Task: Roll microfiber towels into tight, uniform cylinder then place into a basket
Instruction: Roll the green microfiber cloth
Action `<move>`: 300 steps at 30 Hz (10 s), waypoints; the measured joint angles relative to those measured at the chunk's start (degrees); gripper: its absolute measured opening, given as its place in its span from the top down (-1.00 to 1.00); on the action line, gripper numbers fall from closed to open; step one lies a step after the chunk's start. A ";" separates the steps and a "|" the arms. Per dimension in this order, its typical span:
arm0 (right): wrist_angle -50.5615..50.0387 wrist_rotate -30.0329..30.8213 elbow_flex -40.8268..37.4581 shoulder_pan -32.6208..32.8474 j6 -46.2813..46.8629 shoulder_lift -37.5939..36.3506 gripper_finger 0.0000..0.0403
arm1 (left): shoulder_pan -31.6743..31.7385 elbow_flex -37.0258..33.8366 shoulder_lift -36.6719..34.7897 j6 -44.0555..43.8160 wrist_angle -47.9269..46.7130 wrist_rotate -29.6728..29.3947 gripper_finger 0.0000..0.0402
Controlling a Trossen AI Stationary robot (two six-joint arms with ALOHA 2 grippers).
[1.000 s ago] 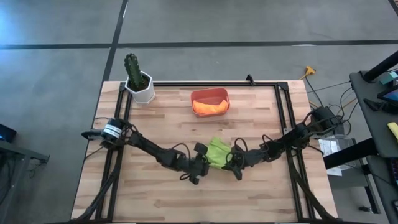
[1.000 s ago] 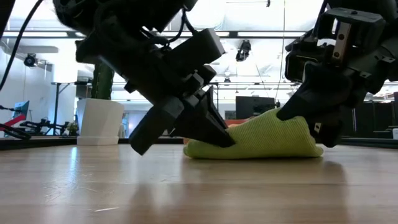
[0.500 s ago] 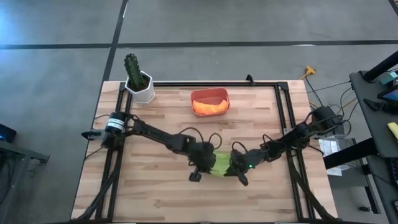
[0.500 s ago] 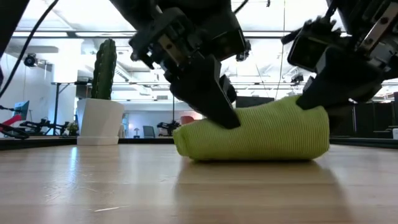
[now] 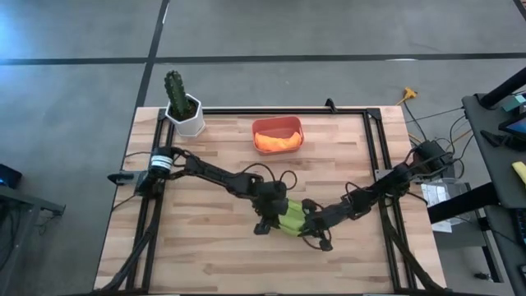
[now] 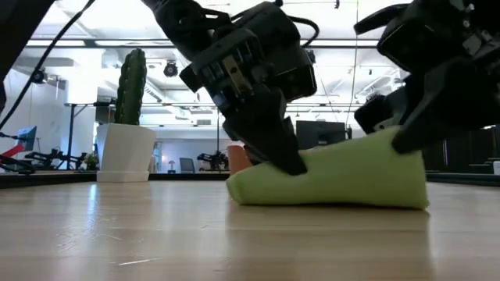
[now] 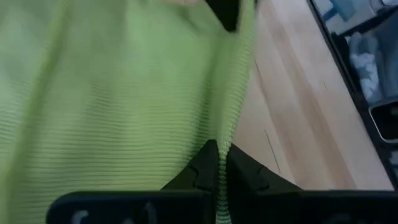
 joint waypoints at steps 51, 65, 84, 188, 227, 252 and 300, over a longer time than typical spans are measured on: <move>-38.39 35.22 29.12 15.89 -90.07 8.77 0.23 | 1.00 4.95 4.18 -5.58 -2.36 18.94 1.00; -33.08 38.94 33.04 16.44 -104.04 17.18 0.25 | 0.98 5.02 4.11 -5.80 -2.45 18.98 1.00; -42.66 34.84 36.46 16.31 -107.05 17.57 0.32 | 0.98 5.70 4.02 -7.14 -2.21 22.57 1.00; -4.95 53.58 10.04 24.50 -13.64 14.14 0.96 | -11.48 3.69 5.68 58.86 10.82 -35.00 -0.17; -16.39 49.00 12.27 25.13 -31.84 9.17 0.55 | -11.17 16.24 7.18 37.83 -16.52 -29.65 0.98; -41.42 47.92 27.34 24.52 -66.10 10.03 0.35 | -5.35 25.89 11.38 17.05 -25.49 2.30 0.98; -52.17 32.48 44.62 17.25 -85.32 24.05 0.26 | -0.88 33.04 17.73 10.94 -32.96 16.51 0.98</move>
